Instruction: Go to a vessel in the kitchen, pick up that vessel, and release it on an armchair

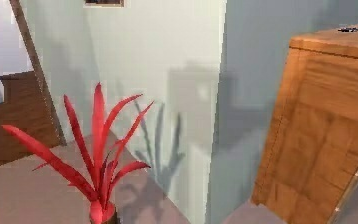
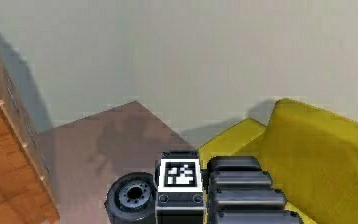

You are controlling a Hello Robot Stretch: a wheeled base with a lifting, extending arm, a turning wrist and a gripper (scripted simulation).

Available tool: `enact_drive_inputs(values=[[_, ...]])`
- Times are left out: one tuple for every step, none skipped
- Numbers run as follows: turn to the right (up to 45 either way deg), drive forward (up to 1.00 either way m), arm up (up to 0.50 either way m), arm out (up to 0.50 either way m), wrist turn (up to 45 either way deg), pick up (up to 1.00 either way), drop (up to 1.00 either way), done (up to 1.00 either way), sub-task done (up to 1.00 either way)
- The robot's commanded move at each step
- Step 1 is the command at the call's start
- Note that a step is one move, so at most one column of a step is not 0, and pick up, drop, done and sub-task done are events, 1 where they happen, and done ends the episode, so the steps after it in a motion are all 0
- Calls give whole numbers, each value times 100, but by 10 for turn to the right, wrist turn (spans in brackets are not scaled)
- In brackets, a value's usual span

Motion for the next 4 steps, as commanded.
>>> enact_drive_inputs(values=[[-450,0,0,0,0,0,0,0,0],[-240,0,0,0,0,0,0,0,0],[450,0,0,0,0,0,0,0,0],[450,0,0,0,0,0,0,0,0]])
